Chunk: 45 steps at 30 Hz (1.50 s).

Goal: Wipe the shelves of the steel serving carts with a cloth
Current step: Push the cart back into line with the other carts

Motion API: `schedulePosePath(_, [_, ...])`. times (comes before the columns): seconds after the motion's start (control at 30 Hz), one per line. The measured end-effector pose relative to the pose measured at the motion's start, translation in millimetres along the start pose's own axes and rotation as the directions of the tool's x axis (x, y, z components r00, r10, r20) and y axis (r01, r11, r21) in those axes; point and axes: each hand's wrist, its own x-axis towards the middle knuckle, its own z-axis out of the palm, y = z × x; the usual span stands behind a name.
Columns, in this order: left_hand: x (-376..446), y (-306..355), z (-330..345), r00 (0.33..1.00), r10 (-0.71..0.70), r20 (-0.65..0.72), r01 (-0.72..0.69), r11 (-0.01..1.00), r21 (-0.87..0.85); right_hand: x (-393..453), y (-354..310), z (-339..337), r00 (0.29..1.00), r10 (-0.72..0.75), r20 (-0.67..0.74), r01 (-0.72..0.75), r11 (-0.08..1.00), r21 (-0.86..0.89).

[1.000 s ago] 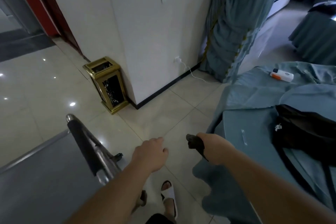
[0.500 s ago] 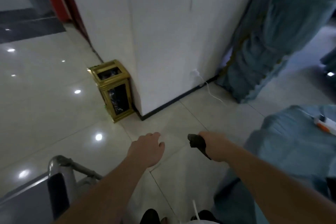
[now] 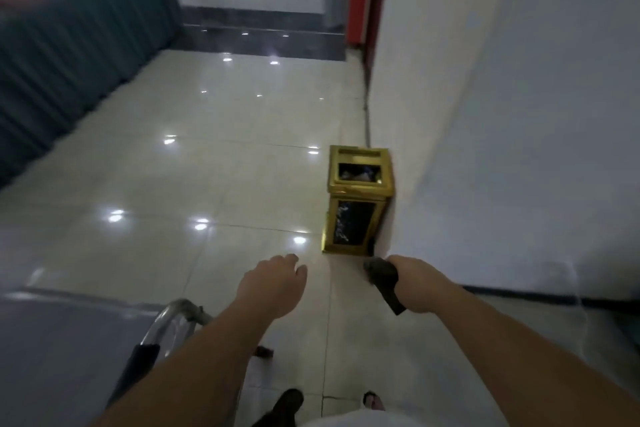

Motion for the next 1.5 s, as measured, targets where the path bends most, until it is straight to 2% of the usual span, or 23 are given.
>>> schedulePosePath(0.2, [26.2, -35.6, -14.8, 0.955, -0.294, -0.040, 0.288, 0.952, -0.105, 109.6, -78.4, -44.1, 0.970, -0.223, 0.103, 0.234, 0.966, -0.114])
schedulePosePath(0.33, [58.9, -70.4, -31.9, 0.905, -0.423, -0.035, 0.412, 0.896, -0.167, 173.3, -145.5, -51.2, 0.880, -0.437, 0.185, 0.468, 0.863, -0.188])
schedulePosePath(0.4, [83.4, -92.1, -41.7, 0.884, -0.466, -0.034, 0.451, 0.870, -0.199, 207.9, -180.1, -54.4, 0.840, -0.495, 0.223, 0.539, 0.809, -0.235])
schedulePosePath(0.73, [199.4, -222.0, -129.8, 0.819, -0.572, -0.036, 0.541, 0.792, -0.283, 367.3, -318.5, -79.8, 0.792, -0.516, 0.328, 0.611, 0.664, -0.431])
schedulePosePath(0.93, [229.5, -290.1, -156.7, 0.730, -0.683, 0.005, 0.631, 0.671, -0.389, 448.3, -403.8, -77.7, 0.723, -0.529, 0.445, 0.691, 0.531, -0.490])
schedulePosePath(1.1, [234.3, -344.5, -157.9, 0.557, -0.827, 0.073, 0.737, 0.452, -0.502, 511.2, -488.9, -60.7, 0.581, -0.572, 0.580, 0.812, 0.359, -0.460])
schedulePosePath(1.23, [233.8, -369.1, -168.2, 0.326, -0.938, 0.121, 0.819, 0.216, -0.531, 544.0, -569.2, -44.1, 0.445, -0.588, 0.675, 0.892, 0.221, -0.395])
schedulePosePath(1.37, [231.3, -356.4, -158.7, 0.192, -0.959, 0.208, 0.738, 0.002, -0.675, 553.2, -637.5, -23.7, 0.281, -0.537, 0.795, 0.948, 0.027, -0.317])
schedulePosePath(1.5, [221.2, -346.1, -145.0, 0.035, -0.940, 0.340, 0.700, -0.220, -0.680, 535.8, -695.7, 18.6, 0.109, -0.477, 0.872, 0.956, -0.191, -0.224])
